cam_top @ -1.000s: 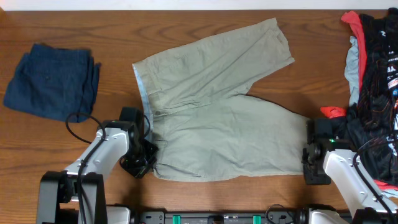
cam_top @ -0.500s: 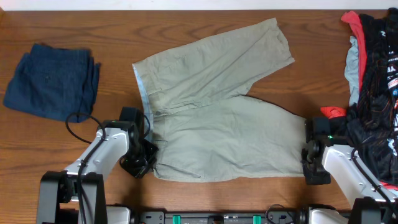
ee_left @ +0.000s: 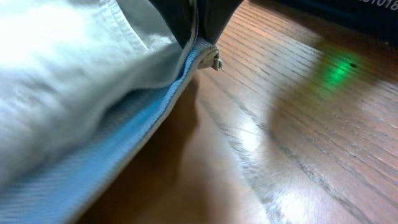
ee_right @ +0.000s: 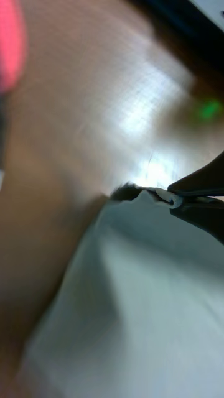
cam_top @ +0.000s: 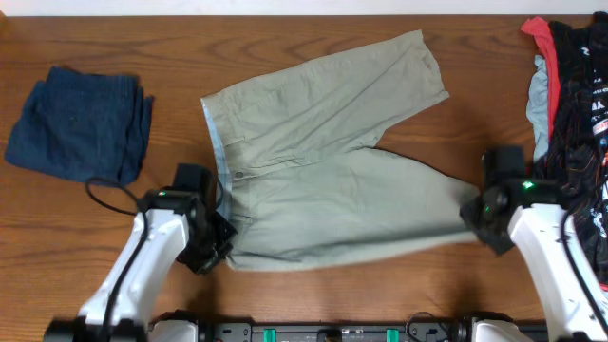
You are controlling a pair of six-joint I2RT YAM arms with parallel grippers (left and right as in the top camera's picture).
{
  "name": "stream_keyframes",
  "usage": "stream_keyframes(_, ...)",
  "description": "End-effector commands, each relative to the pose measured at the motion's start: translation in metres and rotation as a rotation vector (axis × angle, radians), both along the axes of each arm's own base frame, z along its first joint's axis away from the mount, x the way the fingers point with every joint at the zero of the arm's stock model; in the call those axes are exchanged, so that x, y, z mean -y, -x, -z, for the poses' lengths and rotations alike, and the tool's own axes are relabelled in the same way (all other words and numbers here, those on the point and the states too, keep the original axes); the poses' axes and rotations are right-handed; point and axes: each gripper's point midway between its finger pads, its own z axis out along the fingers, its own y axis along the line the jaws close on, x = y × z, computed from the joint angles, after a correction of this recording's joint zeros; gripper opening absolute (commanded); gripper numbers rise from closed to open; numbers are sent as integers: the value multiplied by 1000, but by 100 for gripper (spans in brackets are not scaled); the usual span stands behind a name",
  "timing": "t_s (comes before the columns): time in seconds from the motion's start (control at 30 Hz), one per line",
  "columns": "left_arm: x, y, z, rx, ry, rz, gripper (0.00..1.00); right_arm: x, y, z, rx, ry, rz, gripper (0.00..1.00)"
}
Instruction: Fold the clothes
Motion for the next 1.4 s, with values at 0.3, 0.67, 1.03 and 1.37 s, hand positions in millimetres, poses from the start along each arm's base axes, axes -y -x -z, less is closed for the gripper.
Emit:
stream_keyframes(0.3,-4,-54,-122,538,-12,62,6,-5,-49,-118,205,7,-235,1)
stream_keyframes(0.67,-16,-73,-209,793,-77,30,6,-2,-83,-206,442,90,-316,1)
stream_keyframes(1.03,-35,-132,-222,922,-201,-33,6,-18,-171,-225,690,49,-411,1)
stream_keyframes(1.37,-45,-204,-188,914,-230,-114,6,-35,-273,-165,752,-48,-473,2)
